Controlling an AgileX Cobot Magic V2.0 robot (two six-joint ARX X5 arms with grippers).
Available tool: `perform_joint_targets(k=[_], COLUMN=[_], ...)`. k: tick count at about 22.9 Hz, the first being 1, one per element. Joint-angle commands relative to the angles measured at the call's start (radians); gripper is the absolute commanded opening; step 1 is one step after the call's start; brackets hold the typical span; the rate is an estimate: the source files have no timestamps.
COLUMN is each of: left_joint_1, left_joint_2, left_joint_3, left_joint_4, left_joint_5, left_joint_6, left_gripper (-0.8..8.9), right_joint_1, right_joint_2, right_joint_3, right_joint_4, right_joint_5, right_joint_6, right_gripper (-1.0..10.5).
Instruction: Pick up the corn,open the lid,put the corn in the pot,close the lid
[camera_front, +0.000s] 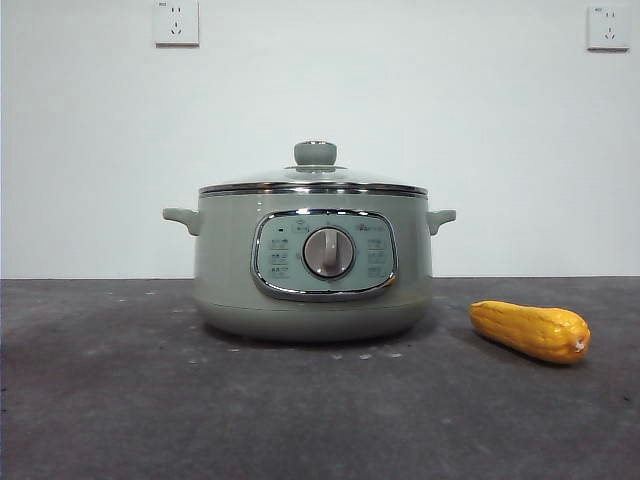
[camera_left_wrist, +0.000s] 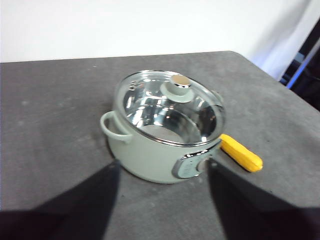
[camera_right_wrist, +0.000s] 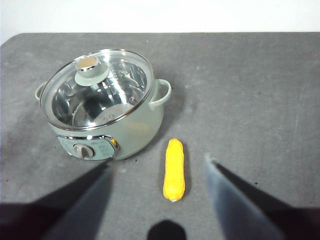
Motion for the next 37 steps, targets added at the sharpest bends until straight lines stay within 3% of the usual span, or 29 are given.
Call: perform_joint_targets(k=[1,11,19,28,34,37], left_joint_1=[-0.003,-0.003,-0.003,-0.003,-0.003,-0.003], left_joint_2=[-0.002,0.0,0.0,0.003,0.016,0.021], left_joint_3=[0.002,0.002,0.002,0.002,0.002,0.002], left_joint_4=[0.003,0.003,0.003,0.003,0.002,0.001], left_joint_5=[0.008,0.008,0.008,0.007,0.007,0.007], left_joint_6=[0.004,0.004,0.004,0.004,0.004,0.004], left_gripper=[5.76,5.76,5.75,5.75,5.75,5.75], right_joint_1=[0.001,0.002,0.08,0.206,0.247,0.257], right_joint_2=[0.013,0.093,0.365,0.846,1.015,1.064], right_joint_3=[0.002,0.002,0.002,0.002,0.002,0.002], right_joint_4=[-0.002,-0.009,0.019,0.133,0.21,0.235], right_joint_5=[-0.011,-0.017,-0.043,0.106,0.188,0.204], right_joint_6=[-0.01,-0.01,-0.011,-0.048,-0.051,-0.051], right_gripper=[5.7,5.6,5.6,5.5,5.2,4.3])
